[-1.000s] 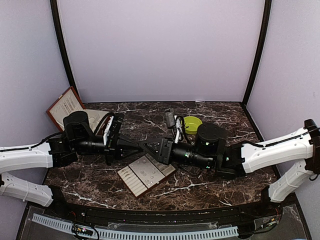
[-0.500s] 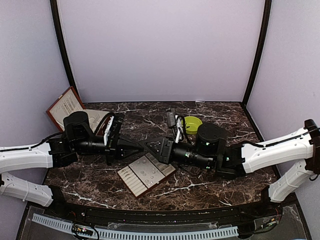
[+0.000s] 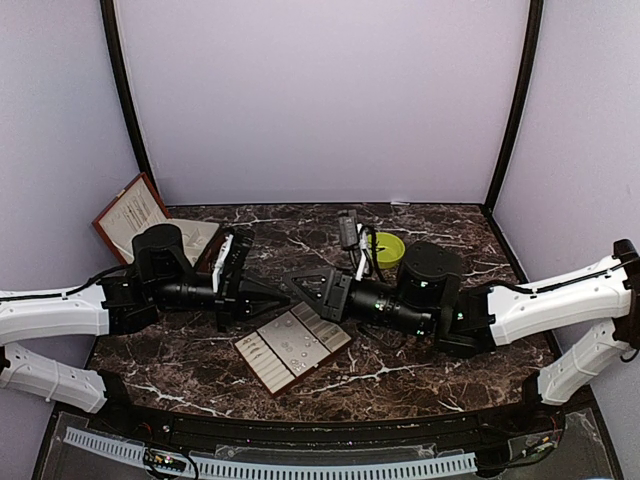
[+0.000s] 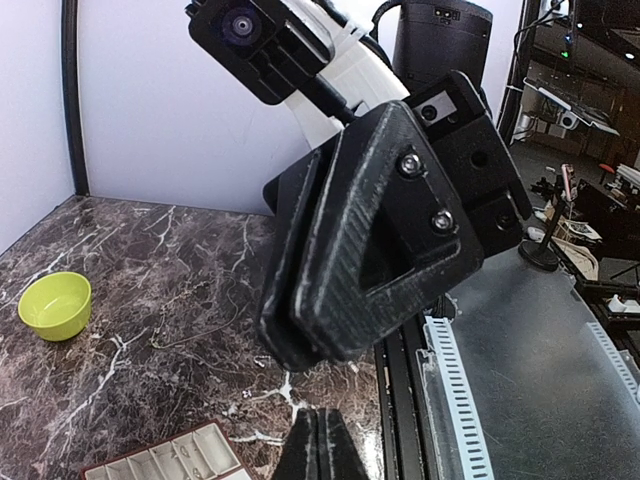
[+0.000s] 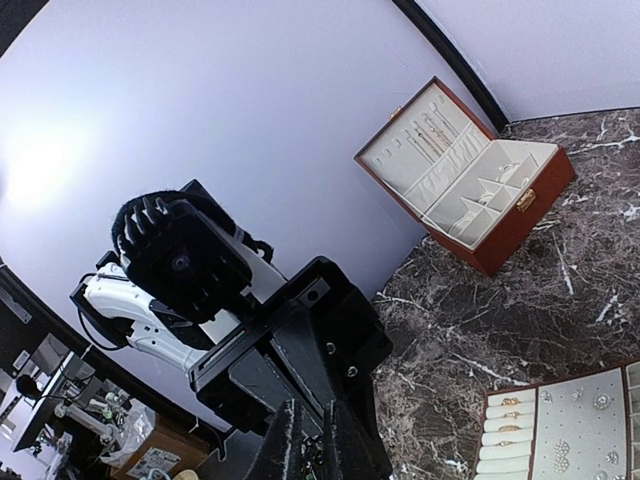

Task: Organize the mixed jewelry
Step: Pass from the left arm to the right

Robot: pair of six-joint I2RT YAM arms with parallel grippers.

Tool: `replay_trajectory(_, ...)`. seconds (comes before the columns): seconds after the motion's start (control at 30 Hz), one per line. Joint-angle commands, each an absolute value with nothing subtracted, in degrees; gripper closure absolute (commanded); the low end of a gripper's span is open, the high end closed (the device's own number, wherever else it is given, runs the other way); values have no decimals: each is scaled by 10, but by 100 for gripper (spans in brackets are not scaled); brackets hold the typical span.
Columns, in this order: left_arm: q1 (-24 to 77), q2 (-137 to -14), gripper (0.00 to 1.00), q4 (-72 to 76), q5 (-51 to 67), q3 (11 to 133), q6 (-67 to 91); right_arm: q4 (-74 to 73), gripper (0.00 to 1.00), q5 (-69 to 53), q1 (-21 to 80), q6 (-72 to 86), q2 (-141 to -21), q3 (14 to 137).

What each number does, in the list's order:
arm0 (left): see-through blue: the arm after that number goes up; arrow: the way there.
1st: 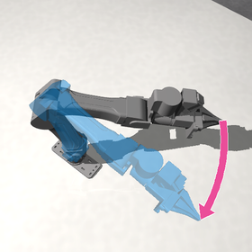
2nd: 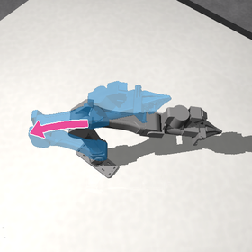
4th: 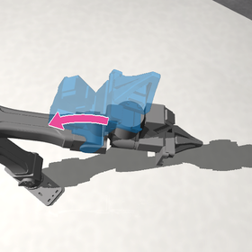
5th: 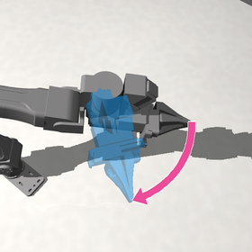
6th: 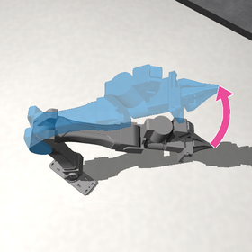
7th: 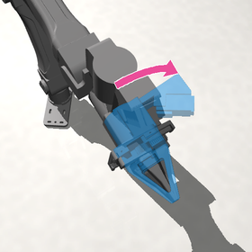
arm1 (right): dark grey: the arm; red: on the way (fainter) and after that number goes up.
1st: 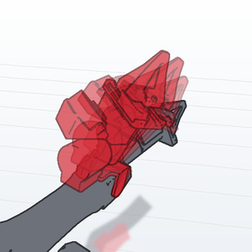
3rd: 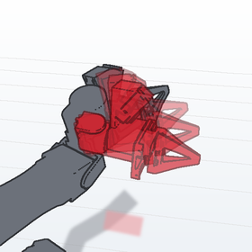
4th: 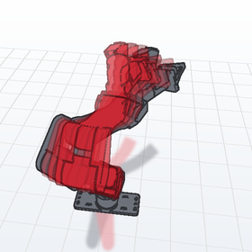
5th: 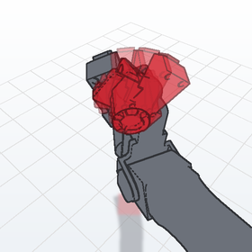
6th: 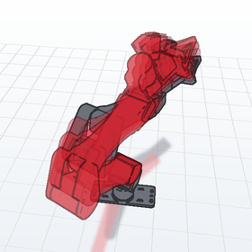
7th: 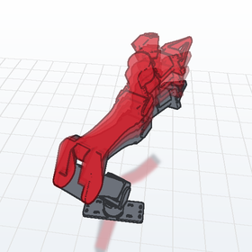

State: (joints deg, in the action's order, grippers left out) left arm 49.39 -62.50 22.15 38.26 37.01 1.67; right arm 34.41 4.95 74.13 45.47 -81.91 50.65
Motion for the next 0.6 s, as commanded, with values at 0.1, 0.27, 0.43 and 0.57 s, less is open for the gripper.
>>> replay_trajectory(0.1,497,-613,94,219,376,372,11,328,93,82,743,437,-800,508)
replay_trajectory(0.27,497,-590,63,214,335,368,10,275,93,90,734,443,-794,509)
replay_trajectory(0.43,497,-587,56,203,324,371,4,275,93,77,734,459,-798,508)
replay_trajectory(0.57,498,-596,55,190,323,378,-14,280,93,68,733,464,-810,520)
